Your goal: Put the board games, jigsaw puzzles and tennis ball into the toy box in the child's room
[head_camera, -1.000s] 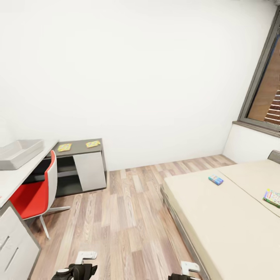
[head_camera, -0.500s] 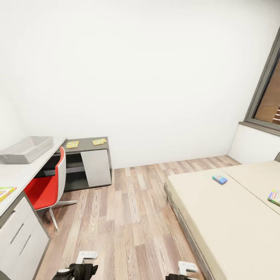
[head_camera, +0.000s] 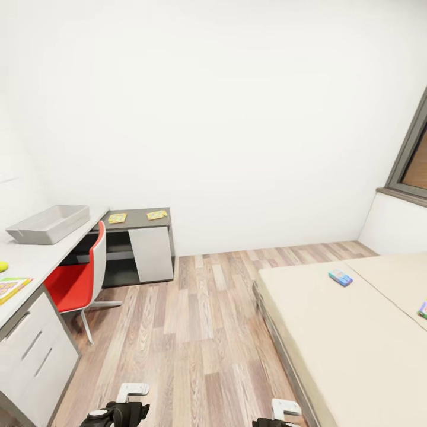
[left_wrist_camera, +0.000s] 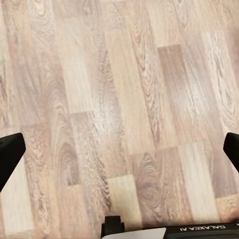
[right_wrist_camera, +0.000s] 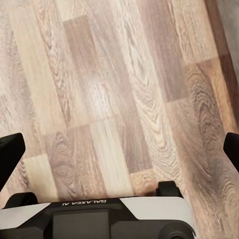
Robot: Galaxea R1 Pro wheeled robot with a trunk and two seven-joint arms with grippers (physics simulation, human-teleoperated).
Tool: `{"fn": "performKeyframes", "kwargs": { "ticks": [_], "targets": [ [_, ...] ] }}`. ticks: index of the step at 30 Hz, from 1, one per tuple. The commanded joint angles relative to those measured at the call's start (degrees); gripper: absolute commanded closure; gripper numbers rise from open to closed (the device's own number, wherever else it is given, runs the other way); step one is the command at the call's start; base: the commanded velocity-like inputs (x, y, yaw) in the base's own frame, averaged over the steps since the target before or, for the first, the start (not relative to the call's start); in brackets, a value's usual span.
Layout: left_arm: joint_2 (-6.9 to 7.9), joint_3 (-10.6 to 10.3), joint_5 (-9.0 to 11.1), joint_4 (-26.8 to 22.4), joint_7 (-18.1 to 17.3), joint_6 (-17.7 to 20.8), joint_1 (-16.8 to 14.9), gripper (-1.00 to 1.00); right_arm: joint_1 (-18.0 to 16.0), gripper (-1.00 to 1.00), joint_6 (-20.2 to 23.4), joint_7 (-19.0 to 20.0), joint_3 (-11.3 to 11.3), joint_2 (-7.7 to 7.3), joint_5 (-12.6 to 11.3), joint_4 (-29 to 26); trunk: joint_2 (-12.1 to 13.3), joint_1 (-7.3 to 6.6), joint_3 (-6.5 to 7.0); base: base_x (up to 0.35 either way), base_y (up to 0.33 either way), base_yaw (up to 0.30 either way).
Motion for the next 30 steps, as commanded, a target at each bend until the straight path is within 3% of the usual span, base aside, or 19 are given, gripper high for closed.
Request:
{"fn": "performKeyframes", "kwargs": {
  "ticks": [1, 12, 30],
  "targets": [
    [0.01, 0.0, 0.0, -0.1, -0.2, 0.4, 0.0, -1.00, 0.0, -1.00, 0.3, -0.2, -0.1, 0.04, -0.5, -0.1, -0.1, 0.04, -0.13, 0.000, -0.076, 0.047],
    [-0.03, 0.0, 0.0, -0.1, -0.2, 0.4, 0.0, -1.00, 0.0, -1.00, 0.2, -0.3, -0.1, 0.26, -0.5, -0.1, -0.1, 0.04, -0.37, 0.000, -0.176, 0.100],
    [-0.05, 0.0, 0.0, -0.1, -0.2, 0.4, 0.0, -1.00, 0.0, -1.00, 0.2, -0.3, -0.1, 0.39, -0.4, -0.1, -0.1, 0.04, -0.57, -0.066, -0.016, 0.076]
  ]
}}
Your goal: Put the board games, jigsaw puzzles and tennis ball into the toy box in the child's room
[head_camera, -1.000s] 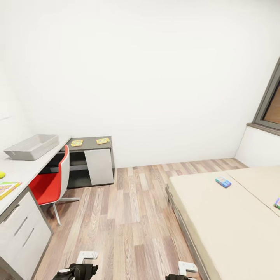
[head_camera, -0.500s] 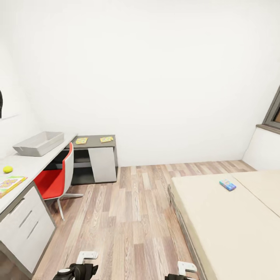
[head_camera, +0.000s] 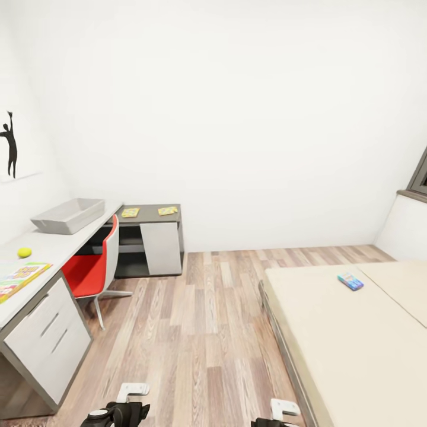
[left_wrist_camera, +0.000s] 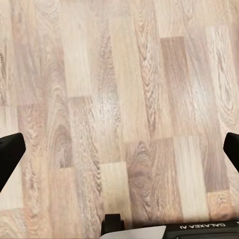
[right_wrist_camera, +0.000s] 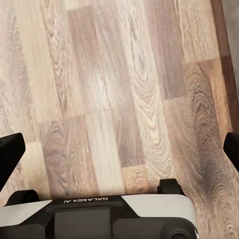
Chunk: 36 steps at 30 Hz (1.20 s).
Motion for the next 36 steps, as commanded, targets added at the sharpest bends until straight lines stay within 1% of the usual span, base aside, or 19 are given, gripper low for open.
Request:
{"fn": "performKeyframes", "kwargs": {
  "ticks": [1, 7, 17, 20, 21, 25, 36],
  "targets": [
    [0.00, 0.0, 0.0, -0.1, -0.2, 0.4, 0.0, -1.00, 0.0, -1.00, 0.3, -0.2, -0.1, 0.03, -0.5, -0.1, -0.1, 0.03, -0.13, -0.014, 0.000, 0.175],
    [-0.02, 0.0, -0.1, -0.1, -0.2, 0.3, 0.0, -1.00, 0.0, -1.00, 0.3, -0.2, -0.1, 0.03, -0.5, -0.1, -0.1, 0.03, -0.14, -0.071, 0.000, 0.167],
    [-0.01, 0.0, -0.1, -0.1, -0.2, 0.3, 0.0, -1.00, 0.2, -1.00, 0.0, -0.2, -0.2, 0.03, -0.6, -0.1, -0.1, 0.03, -0.14, -0.013, 0.000, 0.021],
    [-0.02, -0.1, -0.1, -0.1, -0.2, 0.3, 0.0, -1.00, 0.3, -1.00, -0.9, -0.2, -0.2, 0.06, -0.5, -0.1, -0.1, 0.03, -0.14, -0.001, 0.000, 0.002],
    [-0.02, 0.0, -0.2, -0.1, -0.2, 0.3, 0.0, -1.00, 0.5, -1.00, -3.1, -0.2, -0.2, 0.14, -0.7, 0.1, -0.1, 0.03, -0.14, 0.000, 0.000, 0.000],
    [-0.04, -0.1, -0.3, -0.1, -0.2, 0.3, 0.0, -1.00, 0.5, -1.00, -4.9, -0.2, -0.2, 0.22, -0.8, 0.1, -0.1, 0.03, -0.14, 0.000, -0.021, 0.000],
    [-0.07, -0.1, -0.3, 0.0, -0.2, 0.3, 0.0, -1.00, 0.5, -1.00, -5.6, -0.1, -0.1, 0.48, -1.1, 0.1, -0.1, 0.03, -0.14, 0.000, -0.109, 0.000]
  ]
}}
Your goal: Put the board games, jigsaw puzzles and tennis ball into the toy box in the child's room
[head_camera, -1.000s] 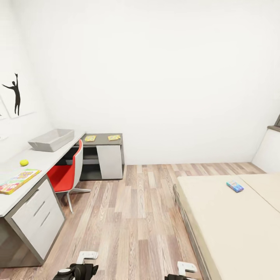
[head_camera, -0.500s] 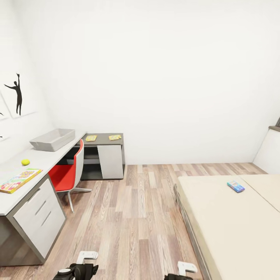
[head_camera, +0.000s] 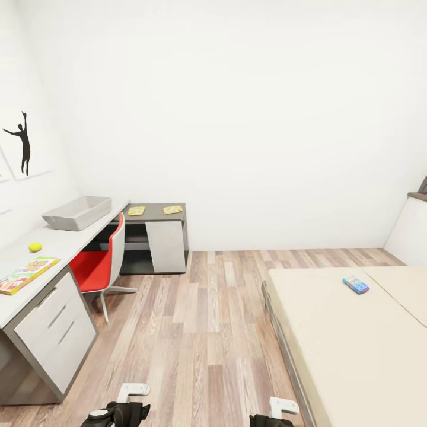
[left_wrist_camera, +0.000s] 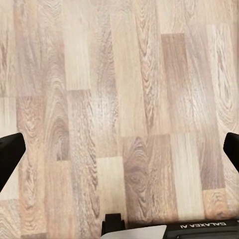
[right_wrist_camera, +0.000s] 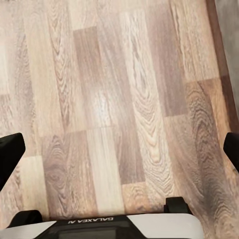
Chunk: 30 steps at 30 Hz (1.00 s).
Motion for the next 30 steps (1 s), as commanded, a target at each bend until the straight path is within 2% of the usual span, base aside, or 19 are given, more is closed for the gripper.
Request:
{"fn": "performKeyframes", "kwargs": {
  "ticks": [1, 13, 30],
  "targets": [
    [0.02, 0.0, 0.0, -0.1, -0.2, 0.4, 0.0, -1.00, 0.0, -1.00, 0.2, -0.2, -0.1, 0.18, -0.6, -0.1, -0.1, 0.04, -0.13, 0.000, -0.023, 0.007],
    [-0.01, -0.1, 0.0, -0.1, -0.2, 0.4, 0.0, -1.00, 0.0, -1.00, 0.2, -0.2, -0.1, 1.42, -0.3, -0.1, -0.1, 0.04, -0.13, 0.000, -0.010, 0.148],
    [0.01, 0.0, 0.0, -0.1, -0.2, 0.4, 0.0, -1.00, 0.0, -1.00, 0.2, -0.2, -0.2, 1.52, -0.5, -0.1, -0.1, 0.04, -0.13, -0.016, -0.028, 0.013]
  ]
}}
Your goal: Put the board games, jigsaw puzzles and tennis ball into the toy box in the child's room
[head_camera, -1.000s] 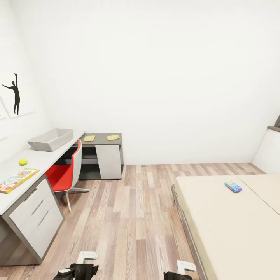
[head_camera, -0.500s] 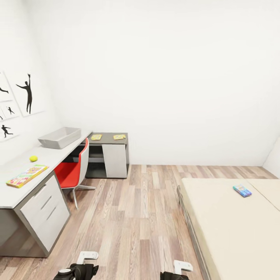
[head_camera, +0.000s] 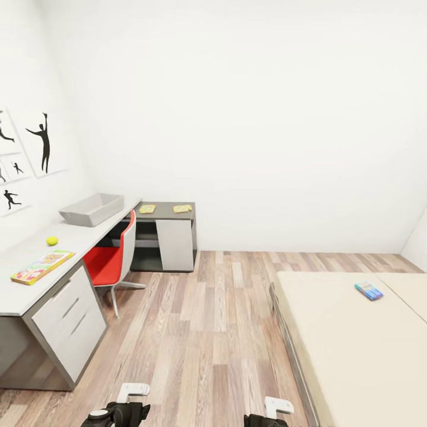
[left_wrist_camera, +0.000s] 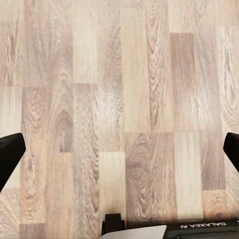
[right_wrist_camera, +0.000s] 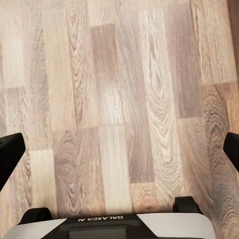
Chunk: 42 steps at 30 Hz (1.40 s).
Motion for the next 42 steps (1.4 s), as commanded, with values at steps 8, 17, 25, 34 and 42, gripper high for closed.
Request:
{"fn": "performKeyframes", "kwargs": {
  "ticks": [8, 17, 25, 34, 42],
  "targets": [
    [0.03, 0.0, 0.0, -0.1, -0.2, 0.4, 0.0, -1.00, 0.0, -1.00, 0.3, -0.1, -0.1, 0.03, -0.6, -0.1, -0.1, 0.02, -0.13, -0.068, -0.001, 0.000],
    [-0.01, -0.1, 0.0, -0.1, -0.2, 0.4, 0.0, -1.00, 0.0, -1.00, 0.3, -0.1, -0.1, 0.03, -0.6, -0.1, -0.1, 0.02, -0.13, -0.016, -0.011, 0.000],
    [-0.02, -0.2, 0.0, -0.1, -0.2, 0.4, 0.0, -1.00, 0.0, -1.00, 0.3, -0.1, -0.1, 0.07, -0.6, -0.1, -0.1, 0.02, -0.13, -0.130, -0.137, 0.000],
    [-0.02, -0.2, 0.0, -0.1, -0.2, 0.4, 0.0, -1.00, 0.0, -1.00, 0.3, -0.1, -0.1, 0.12, -0.6, -0.1, -0.1, 0.02, -0.13, -0.043, -0.134, -0.012],
    [-0.02, -0.1, 0.0, 0.0, -0.2, 0.4, 0.0, -1.00, 0.0, -1.00, 0.3, -0.1, -0.1, 0.12, -0.6, -0.1, -0.1, 0.02, -0.09, -0.003, -0.029, -0.061]
  ]
}}
